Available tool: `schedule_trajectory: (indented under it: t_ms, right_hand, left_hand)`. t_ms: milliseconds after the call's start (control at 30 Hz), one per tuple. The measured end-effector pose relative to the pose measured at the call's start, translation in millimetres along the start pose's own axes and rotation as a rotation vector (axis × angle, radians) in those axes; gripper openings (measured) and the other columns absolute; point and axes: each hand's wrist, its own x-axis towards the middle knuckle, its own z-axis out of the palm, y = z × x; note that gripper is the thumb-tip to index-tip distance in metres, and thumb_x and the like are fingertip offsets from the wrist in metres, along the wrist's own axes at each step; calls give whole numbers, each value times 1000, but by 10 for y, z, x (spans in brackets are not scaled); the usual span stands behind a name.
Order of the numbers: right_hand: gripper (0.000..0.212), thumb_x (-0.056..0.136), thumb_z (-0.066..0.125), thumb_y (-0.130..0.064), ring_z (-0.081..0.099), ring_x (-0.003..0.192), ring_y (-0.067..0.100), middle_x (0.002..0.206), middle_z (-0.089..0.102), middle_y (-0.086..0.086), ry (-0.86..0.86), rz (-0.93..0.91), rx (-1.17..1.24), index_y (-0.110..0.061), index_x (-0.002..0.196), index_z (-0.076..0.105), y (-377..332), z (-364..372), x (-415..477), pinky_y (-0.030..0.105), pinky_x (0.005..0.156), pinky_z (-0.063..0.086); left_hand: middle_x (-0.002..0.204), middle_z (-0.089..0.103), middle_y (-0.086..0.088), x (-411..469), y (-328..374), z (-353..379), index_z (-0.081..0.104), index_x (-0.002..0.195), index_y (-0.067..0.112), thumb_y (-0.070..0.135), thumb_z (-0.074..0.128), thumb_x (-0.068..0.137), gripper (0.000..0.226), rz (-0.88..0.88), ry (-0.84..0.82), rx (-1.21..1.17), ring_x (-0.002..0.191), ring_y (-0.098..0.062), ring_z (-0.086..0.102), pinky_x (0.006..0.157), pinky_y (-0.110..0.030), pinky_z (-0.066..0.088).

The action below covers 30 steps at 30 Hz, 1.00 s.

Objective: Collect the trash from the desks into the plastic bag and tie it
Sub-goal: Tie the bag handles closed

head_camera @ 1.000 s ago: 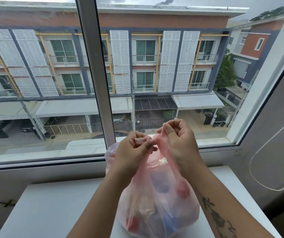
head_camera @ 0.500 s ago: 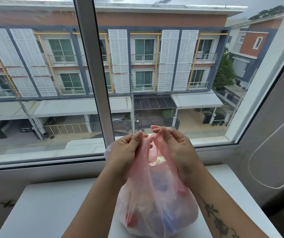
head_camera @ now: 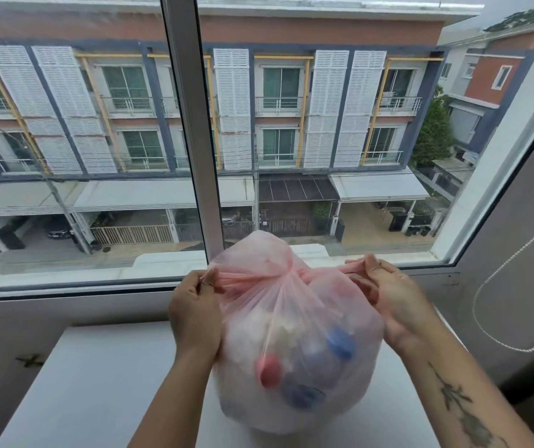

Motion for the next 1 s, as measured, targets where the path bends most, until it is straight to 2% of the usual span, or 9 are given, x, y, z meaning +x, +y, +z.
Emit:
schedule_trajectory:
  t_ms: [67,133,267,333,400,500,600,733,1000]
  right_hand:
    - [31,98,52,-33,64,93,29,94,71,14,37,-24,-124,-11,82,68,27,-12,6,51,95,48]
    - [34,99,49,-36,68,91,25,89,74,8,69,-93,-287,-15,82,71,-31,12,-17,44,82,56]
    - [24,96,46,-41,68,91,16,104,73,-2,-76,-206,-560,-28,101,65,-245,187,-172,31,72,50]
    - [49,82,48,-66,59,110,17,126,60,-7,-195,-322,-956,-42,125,50,-219,344,-300,31,85,48]
    - [92,61,39,-89,46,125,23,142,43,-6,-260,-380,-1448,-48,142,22,-42,469,-425,40,99,41]
    - [94,68,37,-88,44,119,30,136,47,5,-73,-411,-1849,-37,145,19,229,488,-459,42,94,34]
    - [63,86,31,-74,50,105,28,119,58,3,39,-520,-1838,-25,124,44,359,425,-426,40,83,36]
    - [31,82,60,-57,57,56,21,65,62,-4,117,-773,-1824,-26,78,57,548,453,-535,32,55,45]
    - [32,67,79,-25,52,42,17,53,53,-6,263,-767,-1758,-27,72,48,378,429,-793,24,41,28]
  left_hand:
    - [67,65,0,-49,-15,25,61,72,20,32,54,99,30,-17,-39,-22,63,-15,55,59,-25,42]
    - [69,63,-2,-97,7,53,58,75,18,28,51,100,28,33,-73,-42,64,-14,53,62,-33,42]
    - [107,59,-12,-149,59,141,61,100,2,22,43,103,27,141,-42,62,105,-30,52,94,-42,39]
    - [123,53,-5,-200,69,188,55,124,4,28,36,104,36,118,-136,51,120,-25,48,104,-37,35]
    - [124,52,-2,-235,40,216,52,126,10,39,33,102,42,135,-209,29,121,-23,48,104,-37,36]
    - [112,53,-3,-168,-44,204,47,105,19,62,35,94,46,229,-246,126,106,-25,50,96,-49,40]
    - [137,45,-5,-49,-125,206,33,125,35,75,50,76,66,162,-405,188,121,-30,47,100,-42,39]
    - [149,42,-2,-37,-328,234,27,138,52,82,52,72,77,154,-528,142,130,-33,42,106,-44,35]
    - [137,46,-3,-58,-114,353,34,130,46,89,33,69,75,238,-566,68,125,-27,41,101,-45,34]
